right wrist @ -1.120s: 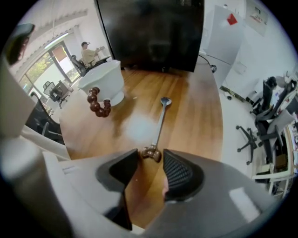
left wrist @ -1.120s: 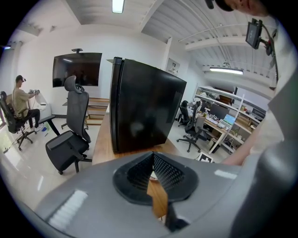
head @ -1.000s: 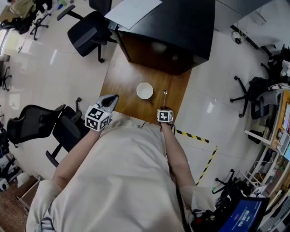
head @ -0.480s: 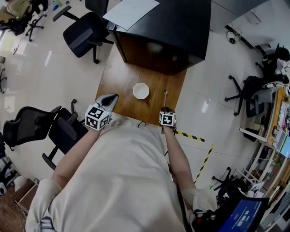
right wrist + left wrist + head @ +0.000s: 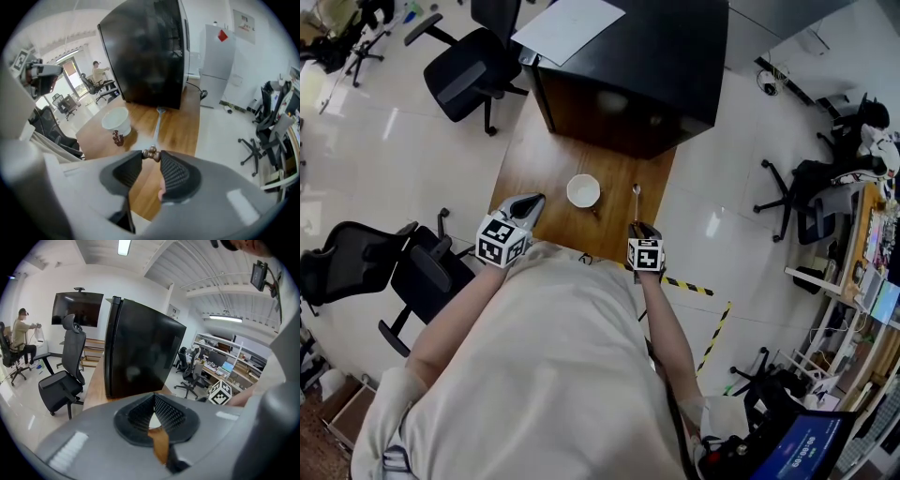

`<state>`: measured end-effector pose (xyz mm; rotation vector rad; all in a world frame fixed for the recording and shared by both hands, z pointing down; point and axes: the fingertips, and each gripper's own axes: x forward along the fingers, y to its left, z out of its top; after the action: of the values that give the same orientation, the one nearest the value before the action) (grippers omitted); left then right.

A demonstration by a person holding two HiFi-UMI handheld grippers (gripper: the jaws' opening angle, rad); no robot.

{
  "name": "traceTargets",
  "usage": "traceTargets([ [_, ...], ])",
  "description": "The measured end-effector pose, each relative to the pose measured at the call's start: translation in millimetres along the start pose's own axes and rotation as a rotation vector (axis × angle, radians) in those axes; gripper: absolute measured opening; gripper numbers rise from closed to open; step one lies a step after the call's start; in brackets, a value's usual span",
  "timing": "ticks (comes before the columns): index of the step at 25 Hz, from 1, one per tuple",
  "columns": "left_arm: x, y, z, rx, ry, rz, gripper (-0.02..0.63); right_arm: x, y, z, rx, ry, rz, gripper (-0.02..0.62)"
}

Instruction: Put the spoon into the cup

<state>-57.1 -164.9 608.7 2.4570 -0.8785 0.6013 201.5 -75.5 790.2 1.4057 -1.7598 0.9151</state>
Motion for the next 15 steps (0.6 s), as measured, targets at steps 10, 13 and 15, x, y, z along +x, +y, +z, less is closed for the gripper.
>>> traceTargets([
  [10,-3.9,0.2,-5.2,-0.020,-0.020,0.015,0.005,-33.0,44.5,59.7,-0.150,-0.054,0.120,0.124],
  [13,-7.4,0.4,-5.9,-0.026,-0.026,0.021,0.005,-34.1,62.4,69.8,-0.210,-0.042,0.155,0.124],
  [15,-9.8,2.3,-6.5,-0.033,-0.031,0.026,0.005,-31.3,74.5,73.0,-0.251,-0.023,0.175,0.124],
])
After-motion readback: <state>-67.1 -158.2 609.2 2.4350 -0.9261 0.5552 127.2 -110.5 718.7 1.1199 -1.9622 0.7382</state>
